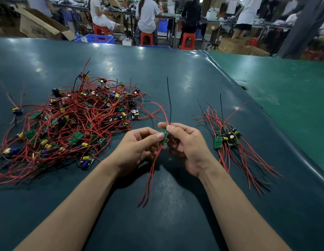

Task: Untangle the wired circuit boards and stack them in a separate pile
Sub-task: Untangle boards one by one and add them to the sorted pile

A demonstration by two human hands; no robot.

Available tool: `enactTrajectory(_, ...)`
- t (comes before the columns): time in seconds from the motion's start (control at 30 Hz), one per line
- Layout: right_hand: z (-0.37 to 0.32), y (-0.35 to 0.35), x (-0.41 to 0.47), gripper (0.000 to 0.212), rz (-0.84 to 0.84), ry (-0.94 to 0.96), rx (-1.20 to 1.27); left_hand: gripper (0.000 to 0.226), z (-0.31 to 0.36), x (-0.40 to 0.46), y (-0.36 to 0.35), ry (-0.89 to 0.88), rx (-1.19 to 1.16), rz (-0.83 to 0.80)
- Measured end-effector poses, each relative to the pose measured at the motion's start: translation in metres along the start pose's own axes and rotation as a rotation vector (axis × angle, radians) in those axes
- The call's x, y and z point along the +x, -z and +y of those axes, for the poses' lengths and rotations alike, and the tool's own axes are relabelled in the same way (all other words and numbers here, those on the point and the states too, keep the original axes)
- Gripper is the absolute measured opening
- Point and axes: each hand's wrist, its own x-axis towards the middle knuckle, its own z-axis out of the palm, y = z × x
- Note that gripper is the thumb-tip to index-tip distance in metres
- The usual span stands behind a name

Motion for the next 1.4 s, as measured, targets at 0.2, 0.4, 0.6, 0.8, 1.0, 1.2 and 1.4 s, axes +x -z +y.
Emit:
enactTrajectory(0.2, 0.003, 0.001, 0.001, 0.011, 0.065, -0.021, -0.123, 0.026, -0.003, 0.001, 0.000, -0.018, 0.081, -0.001)
enactTrajectory(0.4, 0.004, 0.000, 0.003, 0.023, 0.058, -0.030, -0.065, 0.023, -0.002, -0.002, -0.003, -0.041, 0.222, -0.030)
enactTrajectory(0.6, 0.006, 0.001, 0.006, 0.031, 0.169, 0.027, -0.020, 0.016, 0.003, -0.004, -0.001, -0.036, 0.190, -0.047)
enactTrajectory(0.8, -0.002, 0.011, 0.014, 0.029, 0.323, 0.113, 0.129, 0.018, 0.005, -0.007, -0.002, 0.003, 0.187, -0.097)
enactTrajectory(1.0, -0.007, 0.015, 0.014, 0.040, 0.224, -0.125, 0.523, 0.017, 0.005, -0.008, -0.001, 0.015, 0.167, -0.138)
enactTrajectory(1.2, -0.009, 0.019, 0.015, 0.031, 0.250, -0.051, 0.549, 0.012, 0.004, -0.008, 0.003, 0.025, 0.184, -0.179)
enactTrajectory(1.4, -0.010, 0.024, 0.015, 0.051, 0.223, -0.120, 0.649, 0.014, 0.003, -0.008, 0.004, 0.020, 0.190, -0.204)
